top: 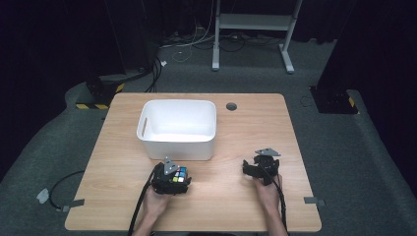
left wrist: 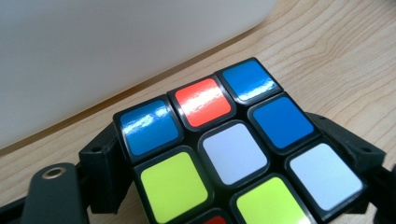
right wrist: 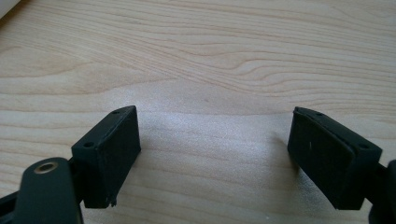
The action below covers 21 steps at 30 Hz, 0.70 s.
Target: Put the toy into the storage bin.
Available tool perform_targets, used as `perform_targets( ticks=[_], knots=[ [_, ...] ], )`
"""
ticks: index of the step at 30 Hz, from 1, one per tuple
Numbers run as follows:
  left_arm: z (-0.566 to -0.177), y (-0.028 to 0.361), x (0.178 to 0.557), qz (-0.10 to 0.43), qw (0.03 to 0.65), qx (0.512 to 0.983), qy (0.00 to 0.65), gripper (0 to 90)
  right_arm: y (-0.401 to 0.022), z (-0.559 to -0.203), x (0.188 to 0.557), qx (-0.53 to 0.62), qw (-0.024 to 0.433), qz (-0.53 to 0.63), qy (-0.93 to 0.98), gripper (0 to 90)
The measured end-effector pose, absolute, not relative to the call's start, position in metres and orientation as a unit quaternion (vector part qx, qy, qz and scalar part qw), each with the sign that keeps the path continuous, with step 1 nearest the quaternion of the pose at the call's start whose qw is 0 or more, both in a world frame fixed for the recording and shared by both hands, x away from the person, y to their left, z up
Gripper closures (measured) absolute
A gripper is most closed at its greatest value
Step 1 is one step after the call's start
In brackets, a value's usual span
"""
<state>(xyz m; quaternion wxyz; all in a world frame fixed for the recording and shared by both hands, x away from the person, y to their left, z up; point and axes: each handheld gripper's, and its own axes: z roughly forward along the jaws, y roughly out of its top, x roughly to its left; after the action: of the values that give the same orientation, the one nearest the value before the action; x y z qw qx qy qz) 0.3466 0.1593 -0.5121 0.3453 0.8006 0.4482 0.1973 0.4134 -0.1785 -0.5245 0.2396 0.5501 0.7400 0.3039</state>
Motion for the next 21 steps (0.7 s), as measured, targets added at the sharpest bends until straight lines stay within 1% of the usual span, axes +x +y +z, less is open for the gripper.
perform_targets(
  ticks=[9, 14, 21],
  knots=[
    [-0.5098, 0.1589, 0.3452, 0.201, 0.344, 0.8, 0.448, 18.1, -0.1785, -0.5245, 0.4134, 0.55, 0.24, 0.304, 0.74, 16.9],
    [-0.5072, 0.1599, 0.345, 0.195, 0.351, 0.798, 0.45, 18.2, -0.1785, -0.5245, 0.4134, 0.55, 0.24, 0.304, 0.74, 16.9],
    [-0.5027, 0.1584, 0.3465, 0.182, 0.351, 0.806, 0.441, 18.3, -0.1785, -0.5245, 0.4134, 0.55, 0.24, 0.304, 0.74, 16.9]
  ],
)
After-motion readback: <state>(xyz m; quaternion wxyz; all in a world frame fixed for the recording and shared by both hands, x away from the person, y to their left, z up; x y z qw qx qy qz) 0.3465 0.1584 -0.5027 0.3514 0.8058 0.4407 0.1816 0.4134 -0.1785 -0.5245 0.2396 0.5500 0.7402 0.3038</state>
